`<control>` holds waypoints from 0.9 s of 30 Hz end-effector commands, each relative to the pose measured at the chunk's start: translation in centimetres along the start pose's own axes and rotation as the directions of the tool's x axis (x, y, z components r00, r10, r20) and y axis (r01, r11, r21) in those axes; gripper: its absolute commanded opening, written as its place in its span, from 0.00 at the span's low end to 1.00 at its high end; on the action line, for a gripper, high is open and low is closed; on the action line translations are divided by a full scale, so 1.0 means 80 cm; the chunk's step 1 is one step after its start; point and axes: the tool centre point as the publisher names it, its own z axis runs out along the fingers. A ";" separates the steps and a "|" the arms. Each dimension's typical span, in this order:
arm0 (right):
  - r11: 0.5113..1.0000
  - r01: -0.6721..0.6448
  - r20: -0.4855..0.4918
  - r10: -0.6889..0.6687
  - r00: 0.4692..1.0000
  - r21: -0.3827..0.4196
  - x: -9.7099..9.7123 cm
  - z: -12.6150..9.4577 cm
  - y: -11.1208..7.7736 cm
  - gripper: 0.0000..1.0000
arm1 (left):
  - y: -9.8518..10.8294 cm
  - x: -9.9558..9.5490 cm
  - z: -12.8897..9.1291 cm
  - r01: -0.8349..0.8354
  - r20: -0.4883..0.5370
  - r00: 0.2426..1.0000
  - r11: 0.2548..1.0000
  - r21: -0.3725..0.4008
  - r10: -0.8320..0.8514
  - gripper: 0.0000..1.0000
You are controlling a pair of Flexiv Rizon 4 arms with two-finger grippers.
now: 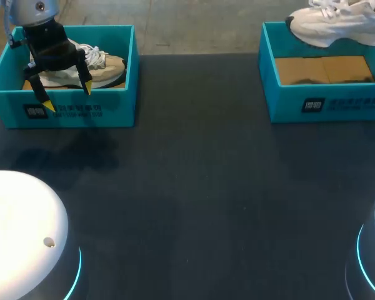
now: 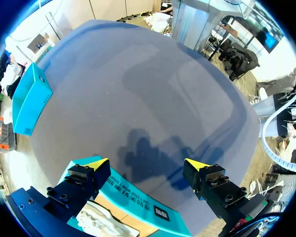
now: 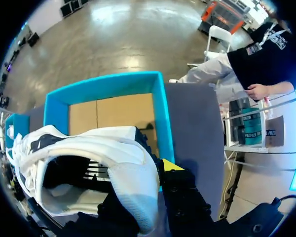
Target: Take the shoe out of the shoebox, open the shoe tongue, remove and reinsert the insole, then place the shoe into the shoebox
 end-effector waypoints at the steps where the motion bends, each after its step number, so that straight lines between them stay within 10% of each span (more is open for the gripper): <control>1: 1.000 -0.029 0.054 0.030 0.998 -0.008 0.013 0.017 0.004 0.00 | 0.000 0.000 0.000 0.000 -0.002 1.000 1.000 -0.003 0.000 1.00; 27: 0.997 -0.066 0.162 0.061 0.985 0.026 0.017 0.054 0.001 0.00 | 0.000 0.000 0.000 0.000 -0.002 1.000 1.000 -0.003 0.000 1.00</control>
